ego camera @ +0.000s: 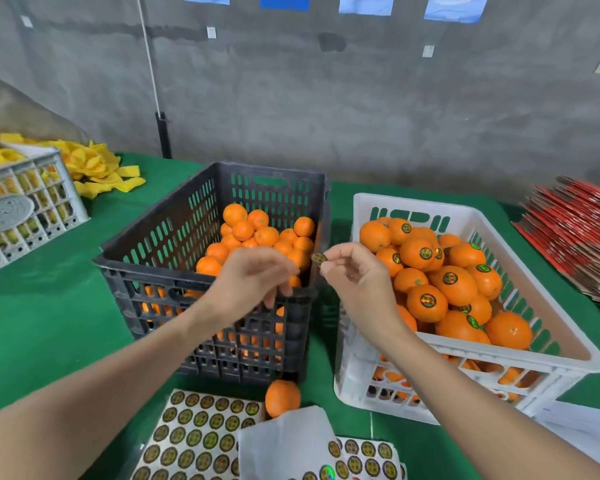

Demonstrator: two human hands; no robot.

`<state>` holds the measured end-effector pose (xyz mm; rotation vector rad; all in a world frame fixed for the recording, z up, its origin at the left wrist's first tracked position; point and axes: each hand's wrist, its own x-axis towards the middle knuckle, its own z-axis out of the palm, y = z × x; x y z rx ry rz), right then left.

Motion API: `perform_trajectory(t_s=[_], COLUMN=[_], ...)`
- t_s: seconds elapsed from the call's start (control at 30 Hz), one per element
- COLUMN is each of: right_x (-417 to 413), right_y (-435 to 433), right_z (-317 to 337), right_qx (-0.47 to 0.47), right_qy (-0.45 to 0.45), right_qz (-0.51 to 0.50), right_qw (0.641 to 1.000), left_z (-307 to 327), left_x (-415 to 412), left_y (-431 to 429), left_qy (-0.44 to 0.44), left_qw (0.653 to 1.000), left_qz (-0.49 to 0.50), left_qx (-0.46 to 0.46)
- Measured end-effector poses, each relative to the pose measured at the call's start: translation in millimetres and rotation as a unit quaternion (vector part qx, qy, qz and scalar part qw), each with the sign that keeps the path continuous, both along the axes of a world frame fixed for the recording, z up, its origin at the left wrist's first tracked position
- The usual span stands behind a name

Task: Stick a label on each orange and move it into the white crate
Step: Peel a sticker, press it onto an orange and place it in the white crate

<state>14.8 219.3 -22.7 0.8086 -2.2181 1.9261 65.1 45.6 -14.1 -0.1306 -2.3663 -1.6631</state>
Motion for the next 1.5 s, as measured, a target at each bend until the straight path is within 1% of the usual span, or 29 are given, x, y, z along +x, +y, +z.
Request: perform_trajectory(t_s=[0.07,0.13,0.23,0.3,0.33,0.37,0.43,0.5,0.53,0.57,0.6,0.67,0.7,0.73,0.87,0.93,1.03,1.1,1.17,1.23,1.27,1.33,1.37,1.43,1.5], right_x=[-13,-26,-44,-54,-58,-63,-69,-72,-72,-72,-71,-71,-71,-72,-73,-72,-72,-71,-69,-69,-68,-64,-63,-56,-47], right_y=[-15,-30,-51,-62,-67,-70,-75,-76,-75,-74,-73,-73,-73,-73,-74,-74,-74,-74,-74,-71,-69,-62,-58,-49,-41], right_z=[0,0,1,2,2,3,2,-1,-3,-5,-7,-9,-10,-11,-10,-9,-8,-6,-4,0,3,10,13,19,26], right_qx=[0.002,0.025,0.059,0.085,0.109,0.137,0.182,0.208,0.214,0.216,0.216,0.211,0.211,0.215,0.23,0.228,0.221,0.207,0.172,0.103,0.065,-0.003,-0.029,-0.073,-0.088], right_qy=[0.004,0.004,0.002,-0.002,-0.004,-0.007,-0.007,0.005,0.01,0.015,0.022,0.031,0.032,0.032,0.04,0.035,0.019,0.015,0.012,-0.021,-0.046,-0.094,-0.111,-0.137,-0.154], right_qz=[-0.015,-0.025,-0.025,-0.009,0.004,0.016,0.029,0.024,0.021,0.019,0.015,0.008,0.005,0.004,0.0,0.002,-0.003,-0.012,-0.025,-0.04,-0.045,-0.05,-0.048,-0.027,0.019], right_qw=[1.0,0.999,0.998,0.996,0.994,0.99,0.983,0.978,0.977,0.976,0.976,0.977,0.977,0.976,0.972,0.973,0.975,0.978,0.985,0.994,0.996,0.994,0.992,0.988,0.984], left_z=[12,18,15,8,4,-1,-15,-36,-48,-60,-73,-99,-111,-122,-141,-132,-97,-65,-35,-14,-7,3,6,12,18], left_x=[-25,-53,-99,-129,-143,-156,-180,-201,-211,-219,-225,-230,-231,-232,-237,-234,-226,-217,-200,-178,-166,-139,-127,-105,-84], left_y=[-19,-39,-70,-85,-89,-91,-92,-91,-92,-92,-92,-94,-94,-94,-94,-93,-92,-94,-97,-102,-103,-101,-97,-86,-72], left_qy=[-0.003,-0.049,-0.146,-0.184,-0.192,-0.201,-0.224,-0.264,-0.288,-0.308,-0.325,-0.364,-0.384,-0.401,-0.442,-0.453,-0.408,-0.373,-0.338,-0.295,-0.277,-0.24,-0.215,-0.162,-0.14], left_qw=[0.999,0.995,0.975,0.949,0.928,0.897,0.82,0.735,0.708,0.691,0.683,0.677,0.677,0.685,0.739,0.762,0.821,0.864,0.909,0.943,0.951,0.953,0.954,0.957,0.949], left_qz=[0.048,0.061,0.034,-0.009,-0.039,-0.067,-0.124,-0.174,-0.189,-0.197,-0.197,-0.178,-0.164,-0.149,-0.096,-0.103,-0.128,-0.134,-0.139,-0.136,-0.137,-0.142,-0.139,-0.131,-0.136], left_qx=[-0.013,-0.069,-0.166,-0.254,-0.318,-0.387,-0.512,-0.599,-0.617,-0.623,-0.624,-0.615,-0.605,-0.589,-0.5,-0.452,-0.377,-0.31,-0.2,-0.068,0.001,0.117,0.155,0.202,0.249])
